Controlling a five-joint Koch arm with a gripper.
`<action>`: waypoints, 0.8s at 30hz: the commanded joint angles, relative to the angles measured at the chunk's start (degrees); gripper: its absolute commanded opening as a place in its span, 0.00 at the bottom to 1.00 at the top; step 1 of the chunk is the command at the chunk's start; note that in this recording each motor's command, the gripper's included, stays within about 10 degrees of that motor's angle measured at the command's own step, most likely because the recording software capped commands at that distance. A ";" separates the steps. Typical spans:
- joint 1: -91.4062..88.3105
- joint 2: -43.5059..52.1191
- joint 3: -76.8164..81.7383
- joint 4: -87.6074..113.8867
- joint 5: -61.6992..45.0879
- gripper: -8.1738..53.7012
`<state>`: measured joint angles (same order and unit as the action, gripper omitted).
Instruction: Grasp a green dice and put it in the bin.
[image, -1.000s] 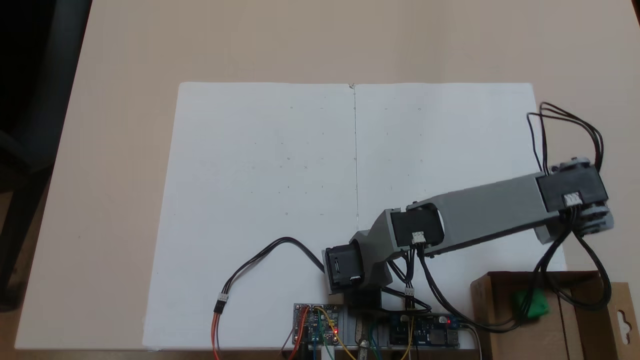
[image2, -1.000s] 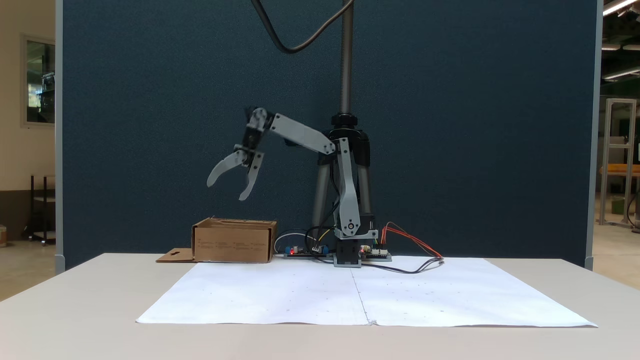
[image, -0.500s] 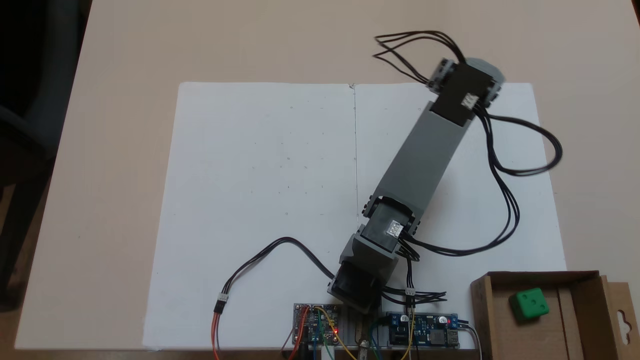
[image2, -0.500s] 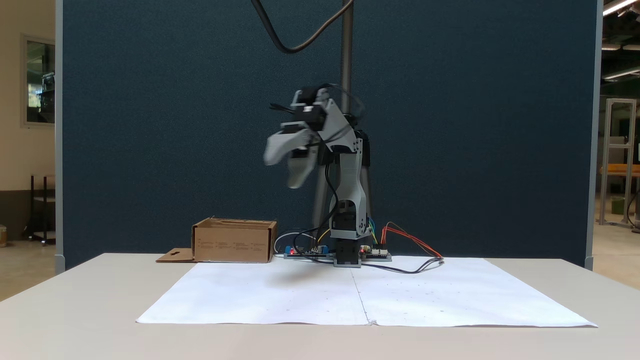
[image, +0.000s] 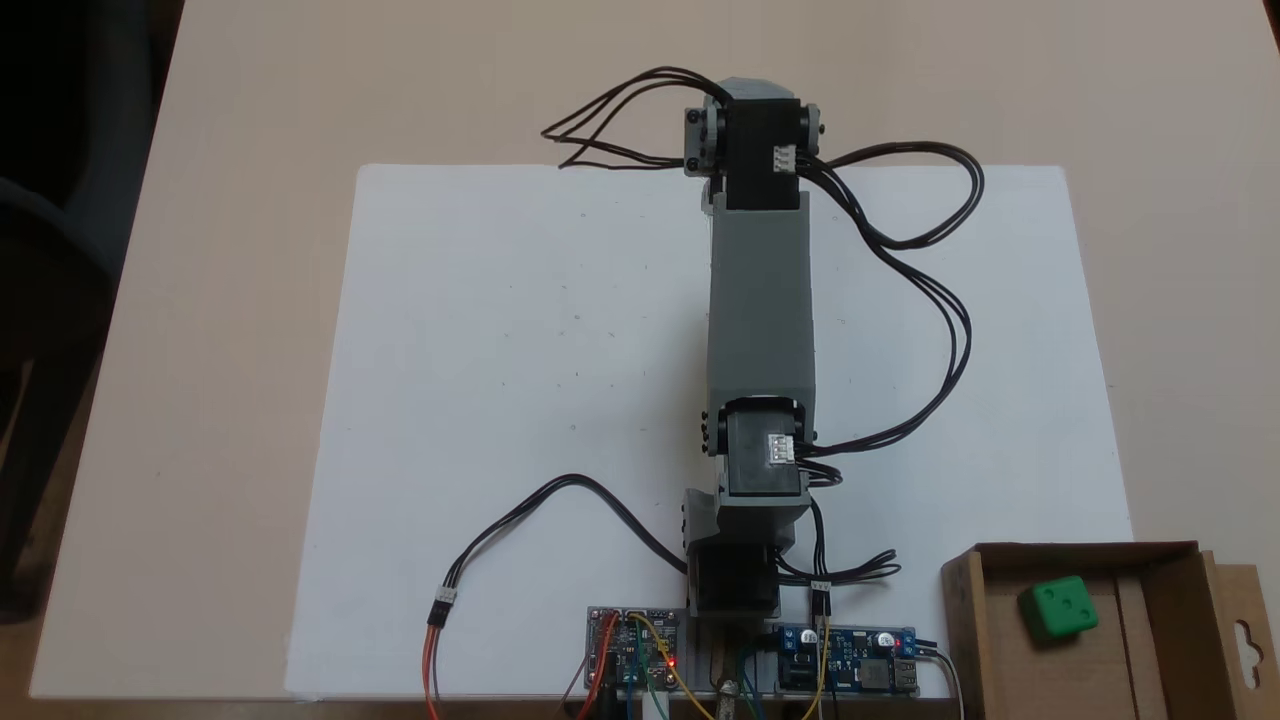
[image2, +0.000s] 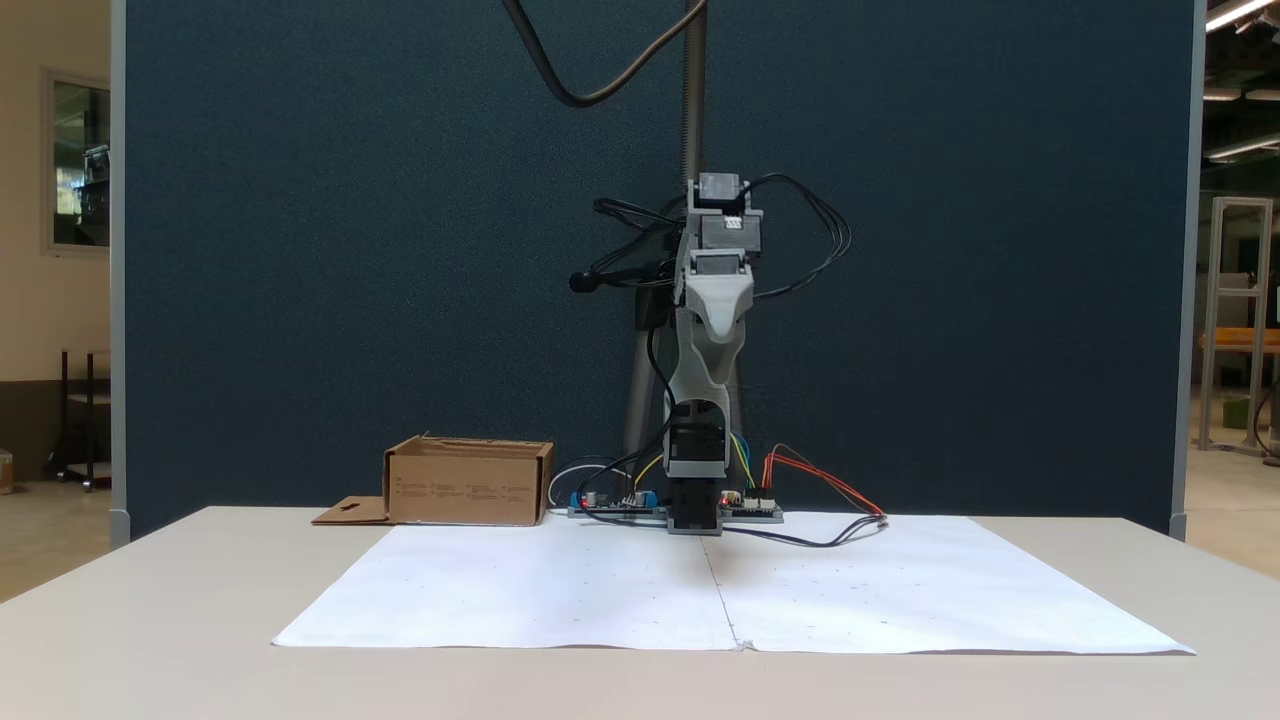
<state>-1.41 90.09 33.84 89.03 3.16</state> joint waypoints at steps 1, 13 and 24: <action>-0.70 3.43 1.76 -7.56 3.52 0.84; 1.76 15.38 37.88 -37.77 2.81 0.83; 2.90 24.96 66.71 -63.17 2.81 0.84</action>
<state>0.35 112.76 100.72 33.22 3.25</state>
